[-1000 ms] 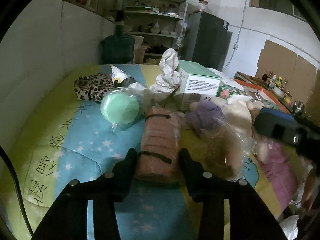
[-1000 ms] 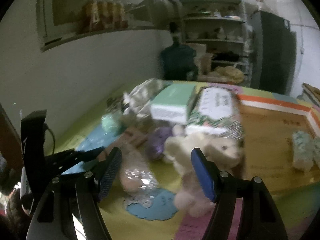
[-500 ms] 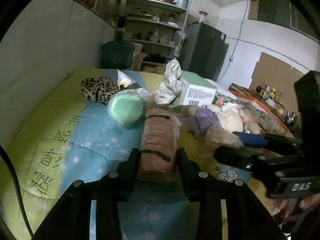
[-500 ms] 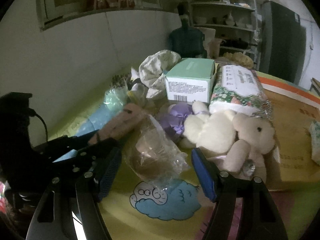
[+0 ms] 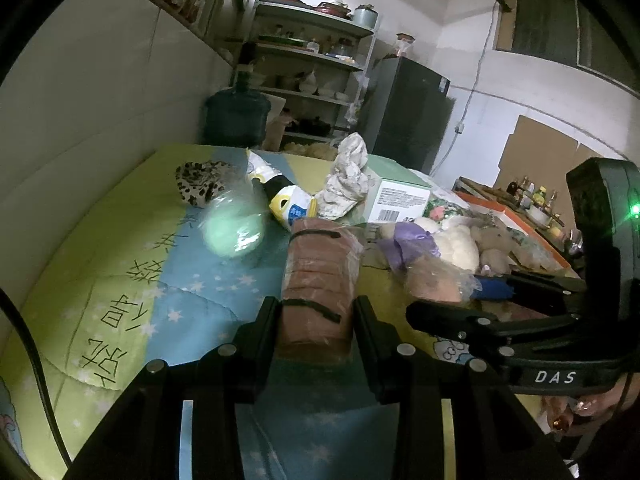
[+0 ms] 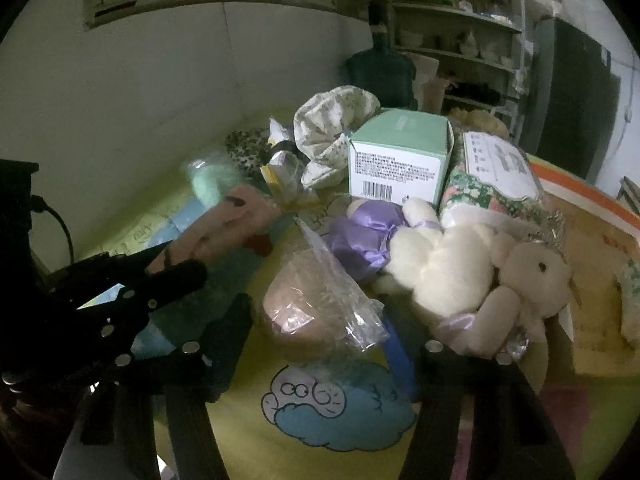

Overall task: Organize soft objects
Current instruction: 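Grasp the pink rolled towel with the left tool while the right tool grasps the clear bag with brown item, then lift the towel and bag and carry them over the cardboard box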

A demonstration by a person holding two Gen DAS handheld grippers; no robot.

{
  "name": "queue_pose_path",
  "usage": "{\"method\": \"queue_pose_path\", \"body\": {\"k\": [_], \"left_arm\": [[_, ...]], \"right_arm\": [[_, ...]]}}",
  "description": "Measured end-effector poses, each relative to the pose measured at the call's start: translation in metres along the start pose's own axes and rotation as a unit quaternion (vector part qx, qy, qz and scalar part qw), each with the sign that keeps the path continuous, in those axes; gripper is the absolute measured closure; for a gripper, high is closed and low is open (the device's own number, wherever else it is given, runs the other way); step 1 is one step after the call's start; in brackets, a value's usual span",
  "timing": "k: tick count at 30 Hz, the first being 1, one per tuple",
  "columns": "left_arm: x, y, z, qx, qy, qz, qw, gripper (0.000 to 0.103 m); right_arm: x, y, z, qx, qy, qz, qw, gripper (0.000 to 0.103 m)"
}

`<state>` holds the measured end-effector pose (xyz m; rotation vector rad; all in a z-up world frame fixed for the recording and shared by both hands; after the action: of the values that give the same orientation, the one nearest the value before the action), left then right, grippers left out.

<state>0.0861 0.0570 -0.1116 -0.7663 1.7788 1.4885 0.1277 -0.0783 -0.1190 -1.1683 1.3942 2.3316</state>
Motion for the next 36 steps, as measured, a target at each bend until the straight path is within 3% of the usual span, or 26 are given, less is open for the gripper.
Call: {"method": "queue_pose_path", "body": {"k": [17,36], "left_arm": [[-0.018,0.026,-0.011,0.006,0.001,-0.036,0.9993,0.065],[-0.058,0.040,-0.083,0.040,-0.027,-0.067,0.9966,0.065]], "right_arm": [[-0.019,0.050,0.009,0.000,0.018,-0.066,0.998,0.045],[-0.020,0.120,-0.028,0.031,-0.009,-0.141,0.990,0.045]]}}
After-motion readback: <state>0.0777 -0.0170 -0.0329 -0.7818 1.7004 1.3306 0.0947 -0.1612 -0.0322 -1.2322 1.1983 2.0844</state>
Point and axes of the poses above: each gripper's, at about its wrist camera, not at the fingertips, and y roughly against the way its jaws point, z to its left, x to its underside, the point moved 6 cm from there along -y, roughly the way its jaws point, and after that the axes turned 12 degrees about -x, right-handed, at the moved point
